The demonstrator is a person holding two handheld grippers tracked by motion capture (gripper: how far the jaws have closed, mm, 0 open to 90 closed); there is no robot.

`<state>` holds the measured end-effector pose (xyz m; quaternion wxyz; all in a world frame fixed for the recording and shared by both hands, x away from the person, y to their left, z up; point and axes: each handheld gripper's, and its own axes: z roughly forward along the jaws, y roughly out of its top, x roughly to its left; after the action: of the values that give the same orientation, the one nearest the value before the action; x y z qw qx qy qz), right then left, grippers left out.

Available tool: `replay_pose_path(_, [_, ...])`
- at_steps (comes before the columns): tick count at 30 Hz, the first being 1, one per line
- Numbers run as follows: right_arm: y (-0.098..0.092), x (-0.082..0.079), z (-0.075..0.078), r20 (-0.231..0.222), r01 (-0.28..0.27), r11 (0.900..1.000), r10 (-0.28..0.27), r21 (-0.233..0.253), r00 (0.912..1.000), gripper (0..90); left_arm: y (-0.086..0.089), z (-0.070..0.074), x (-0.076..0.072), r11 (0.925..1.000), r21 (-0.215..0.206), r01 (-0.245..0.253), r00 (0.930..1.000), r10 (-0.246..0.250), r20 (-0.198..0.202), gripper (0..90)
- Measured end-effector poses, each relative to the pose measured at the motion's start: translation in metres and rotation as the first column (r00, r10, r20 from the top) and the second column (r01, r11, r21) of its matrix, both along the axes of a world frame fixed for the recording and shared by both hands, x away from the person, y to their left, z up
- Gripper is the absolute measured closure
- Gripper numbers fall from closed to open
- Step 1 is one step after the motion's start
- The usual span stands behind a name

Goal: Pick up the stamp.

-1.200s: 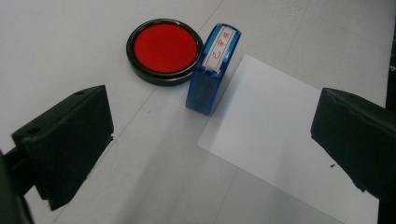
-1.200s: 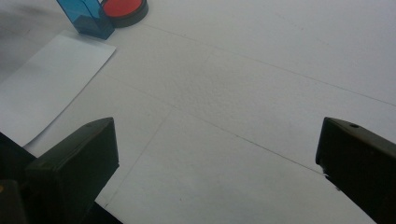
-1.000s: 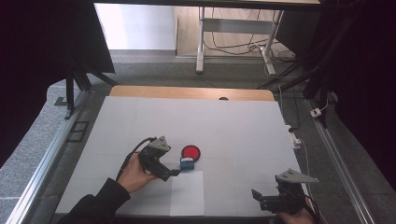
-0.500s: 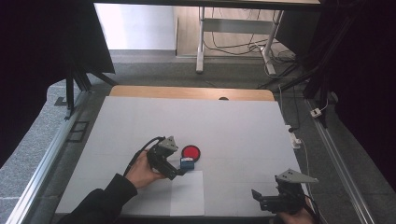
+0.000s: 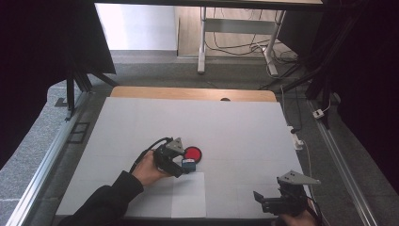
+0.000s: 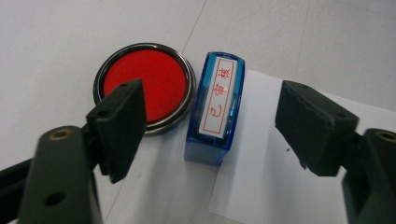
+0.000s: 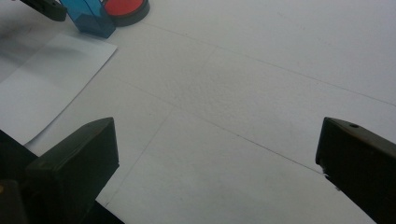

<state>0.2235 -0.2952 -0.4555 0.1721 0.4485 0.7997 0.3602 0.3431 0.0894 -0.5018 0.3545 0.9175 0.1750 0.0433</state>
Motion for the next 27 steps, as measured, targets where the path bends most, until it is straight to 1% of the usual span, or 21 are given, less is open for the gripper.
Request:
replay_pose_path(3, [-0.0001, 0.0000, 0.0000, -0.001, -0.001, 1.000, 0.001, 0.001, 1.0000, 0.0, -0.0015, -0.0003, 0.0009, 0.9999, 0.003, 0.016, 0.9999, -0.016, 0.005, 32.9])
replay_pose_path(6, [-0.0001, 0.0000, 0.0000, -0.001, -0.002, 1.000, 0.002, 0.001, 1.0000, 0.0, -0.0019, -0.0012, 0.0019, 0.9995, 0.010, 0.031, 0.9995, -0.031, 0.004, 42.2])
replay_pose_path(7, [-0.0001, 0.0000, 0.0000, -0.001, -0.002, 1.000, 0.002, 0.001, 1.0000, 0.0, -0.0018, -0.0017, 0.0025, 0.9993, 0.010, 0.037, 0.9993, -0.037, -0.002, 42.2])
replay_pose_path(13, [0.0000, 0.0000, 0.0000, -0.001, -0.003, 1.000, 0.003, 0.000, 1.0000, 0.0, -0.0031, -0.0049, 0.0047, 0.9985, 0.009, 0.055, 0.9983, -0.055, -0.019, 53.3])
replay_pose_path(16, [0.0001, 0.0000, -0.0002, 0.000, -0.003, 1.000, 0.003, 0.002, 1.0000, 0.0, -0.0035, -0.0056, 0.0059, 0.9980, 0.013, 0.062, 0.9979, -0.062, -0.020, 54.9])
replay_pose_path(18, [0.0001, 0.0000, -0.0001, -0.001, -0.004, 1.000, 0.004, 0.000, 1.0000, 0.0, -0.0035, -0.0060, 0.0067, 0.9974, 0.011, 0.070, 0.9972, -0.070, -0.024, 57.9])
replay_pose_path(24, [0.0001, -0.0001, -0.0001, -0.001, -0.005, 1.000, 0.005, -0.001, 1.0000, 0.0, -0.0045, -0.0073, 0.0079, 0.9965, 0.018, 0.081, 0.9965, -0.081, -0.020, 60.4])
replay_pose_path(27, [0.0001, -0.0001, -0.0001, 0.000, -0.005, 1.000, 0.005, -0.001, 1.0000, 0.0, -0.0038, -0.0071, 0.0082, 0.9964, 0.016, 0.083, 0.9964, -0.083, -0.015, 64.0])
